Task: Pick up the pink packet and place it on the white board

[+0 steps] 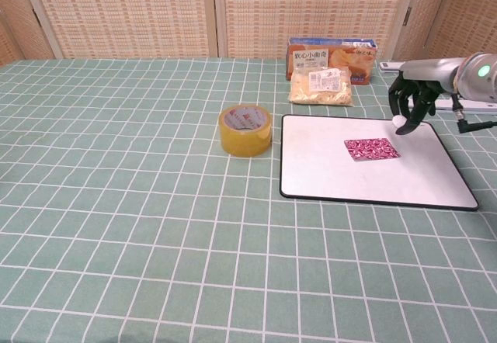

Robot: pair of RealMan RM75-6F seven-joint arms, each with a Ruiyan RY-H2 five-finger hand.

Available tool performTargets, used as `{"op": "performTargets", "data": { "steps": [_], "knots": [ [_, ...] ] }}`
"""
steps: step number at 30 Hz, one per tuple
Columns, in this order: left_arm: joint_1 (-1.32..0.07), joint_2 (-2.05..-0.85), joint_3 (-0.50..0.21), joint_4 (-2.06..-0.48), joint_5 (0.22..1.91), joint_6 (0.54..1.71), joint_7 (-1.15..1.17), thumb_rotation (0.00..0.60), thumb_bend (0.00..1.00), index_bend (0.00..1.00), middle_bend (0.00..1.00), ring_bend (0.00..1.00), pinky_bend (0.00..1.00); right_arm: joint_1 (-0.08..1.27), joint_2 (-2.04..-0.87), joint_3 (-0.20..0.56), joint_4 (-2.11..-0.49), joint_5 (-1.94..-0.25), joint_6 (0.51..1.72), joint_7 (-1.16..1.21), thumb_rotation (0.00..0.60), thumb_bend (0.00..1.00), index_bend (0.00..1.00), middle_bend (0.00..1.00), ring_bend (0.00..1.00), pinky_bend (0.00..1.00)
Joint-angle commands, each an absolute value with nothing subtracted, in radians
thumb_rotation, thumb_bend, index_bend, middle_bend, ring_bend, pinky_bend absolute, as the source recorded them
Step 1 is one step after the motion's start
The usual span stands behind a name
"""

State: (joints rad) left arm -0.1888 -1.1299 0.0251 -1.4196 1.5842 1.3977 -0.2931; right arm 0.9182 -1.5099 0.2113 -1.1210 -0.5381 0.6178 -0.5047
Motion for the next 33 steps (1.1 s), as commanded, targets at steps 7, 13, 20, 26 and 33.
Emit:
{"op": "performTargets", "data": {
  "steps": [7,13,20,26,33],
  "knots": [
    [-0.190,-1.125,0.024,-1.414,1.587,1.400,-0.318,0.600,0.27,0.00,0.00,0.00,0.00,1.001,-1.577,0.152,-1.095,-0.381,0.651,-0.607,0.600,0.22,0.61,0.56,0.55,0.53],
    [-0.192,-1.125,0.025,-1.413,1.589,1.398,-0.321,0.600,0.27,0.00,0.00,0.00,0.00,1.014,-1.596,0.135,-1.070,-0.354,0.646,-0.613,0.600,0.22,0.61,0.56,0.55,0.53],
    [-0.193,-1.127,0.024,-1.413,1.588,1.395,-0.318,0.600,0.27,0.00,0.00,0.00,0.00,1.019,-1.606,0.126,-1.051,-0.350,0.637,-0.605,0.600,0.22,0.61,0.56,0.55,0.53],
    [-0.194,-1.127,0.024,-1.413,1.589,1.395,-0.317,0.600,0.27,0.00,0.00,0.00,0.00,1.021,-1.604,0.121,-1.050,-0.353,0.638,-0.596,0.600,0.22,0.60,0.56,0.55,0.53],
    [-0.194,-1.128,0.025,-1.412,1.590,1.396,-0.316,0.600,0.27,0.00,0.00,0.00,0.00,1.013,-1.592,0.124,-1.060,-0.393,0.633,-0.560,0.600,0.12,0.50,0.56,0.55,0.53]
  ]
}}
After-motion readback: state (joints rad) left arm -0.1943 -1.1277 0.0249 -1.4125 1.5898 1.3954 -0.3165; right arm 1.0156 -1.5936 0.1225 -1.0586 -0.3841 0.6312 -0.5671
